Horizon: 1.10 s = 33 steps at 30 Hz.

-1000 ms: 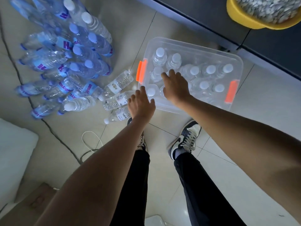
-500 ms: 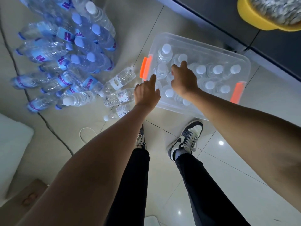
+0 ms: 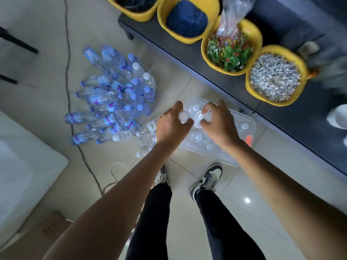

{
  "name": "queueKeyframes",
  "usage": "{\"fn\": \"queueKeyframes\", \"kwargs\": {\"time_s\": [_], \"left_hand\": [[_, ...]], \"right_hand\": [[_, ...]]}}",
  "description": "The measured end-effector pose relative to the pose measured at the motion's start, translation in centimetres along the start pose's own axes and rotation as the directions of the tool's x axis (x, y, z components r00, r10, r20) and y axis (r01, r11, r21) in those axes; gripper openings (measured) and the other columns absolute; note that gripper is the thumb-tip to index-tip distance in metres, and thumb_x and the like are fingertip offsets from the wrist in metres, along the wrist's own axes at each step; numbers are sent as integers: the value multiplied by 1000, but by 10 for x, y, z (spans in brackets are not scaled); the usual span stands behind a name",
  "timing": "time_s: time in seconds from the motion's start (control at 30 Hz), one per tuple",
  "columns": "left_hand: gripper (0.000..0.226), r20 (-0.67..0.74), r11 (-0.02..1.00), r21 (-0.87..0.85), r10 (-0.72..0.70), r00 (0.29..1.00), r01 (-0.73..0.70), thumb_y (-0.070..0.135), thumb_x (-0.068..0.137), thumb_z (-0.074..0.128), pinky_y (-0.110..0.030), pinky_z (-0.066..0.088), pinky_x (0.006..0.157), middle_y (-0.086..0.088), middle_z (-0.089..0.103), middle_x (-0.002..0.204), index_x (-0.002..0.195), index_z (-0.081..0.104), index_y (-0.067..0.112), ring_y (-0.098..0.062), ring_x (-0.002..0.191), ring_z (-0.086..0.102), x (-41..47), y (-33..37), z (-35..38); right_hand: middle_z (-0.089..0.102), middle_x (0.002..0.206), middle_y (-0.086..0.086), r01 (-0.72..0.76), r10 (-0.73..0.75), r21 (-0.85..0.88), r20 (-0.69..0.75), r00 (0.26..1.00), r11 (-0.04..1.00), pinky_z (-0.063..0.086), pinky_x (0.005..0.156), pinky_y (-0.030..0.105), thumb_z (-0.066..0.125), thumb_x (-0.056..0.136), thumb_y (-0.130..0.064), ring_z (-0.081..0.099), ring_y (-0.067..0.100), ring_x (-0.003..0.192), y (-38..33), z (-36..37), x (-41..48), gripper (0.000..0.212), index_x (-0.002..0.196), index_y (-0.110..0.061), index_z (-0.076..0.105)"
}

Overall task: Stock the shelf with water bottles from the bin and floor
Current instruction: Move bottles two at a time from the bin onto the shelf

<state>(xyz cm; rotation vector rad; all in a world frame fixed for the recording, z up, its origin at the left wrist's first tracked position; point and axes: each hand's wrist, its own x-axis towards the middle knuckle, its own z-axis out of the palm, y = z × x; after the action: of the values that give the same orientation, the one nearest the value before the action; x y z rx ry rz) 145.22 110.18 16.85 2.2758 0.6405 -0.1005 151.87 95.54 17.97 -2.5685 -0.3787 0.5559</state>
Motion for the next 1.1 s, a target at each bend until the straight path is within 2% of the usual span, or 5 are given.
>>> {"fn": "queueKeyframes", "kwargs": {"time_s": [0.27,0.43,0.6,0.87,1.1], "left_hand": [[30,-41,997,-36,67,997,-68,37,74,66,-34,33,56,-1,55,67,86,42,22,-36,69,53,-22,120,-168],[32,-105,957,-102,261,959,-272,29,78,77,-41,47,60,-6,60,71,88,51,13,-35,71,58,-41,197,-289],[30,-127,922,-109,358,925,-372,33,74,78,-34,36,54,2,56,65,86,56,16,-25,64,53,-52,266,-377],[21,-95,871,-81,477,874,-484,45,61,68,-24,37,59,13,59,67,73,64,27,-11,69,56,-54,362,-467],[24,-96,796,18,604,791,-605,45,65,69,-21,40,58,11,67,68,76,72,23,-7,66,61,-54,432,-489]], "right_hand": [[59,101,6,129,-120,62,-134,984,990,34,71,28,74,77,-9,60,25,89,-124,-154,-49,20,96,-13,71],[62,93,4,232,-200,97,-266,943,968,38,69,28,74,75,-13,53,13,81,-207,-262,-90,22,97,-16,75],[64,89,2,280,-214,118,-394,894,953,44,70,30,77,76,-9,55,14,75,-264,-341,-123,23,96,-19,78],[73,100,-5,357,-221,177,-518,826,917,48,71,13,75,83,-10,63,4,81,-301,-448,-169,24,102,-23,76],[73,91,-9,433,-278,135,-592,757,891,52,71,28,76,84,-14,64,15,77,-294,-512,-183,21,100,-28,76]]}}
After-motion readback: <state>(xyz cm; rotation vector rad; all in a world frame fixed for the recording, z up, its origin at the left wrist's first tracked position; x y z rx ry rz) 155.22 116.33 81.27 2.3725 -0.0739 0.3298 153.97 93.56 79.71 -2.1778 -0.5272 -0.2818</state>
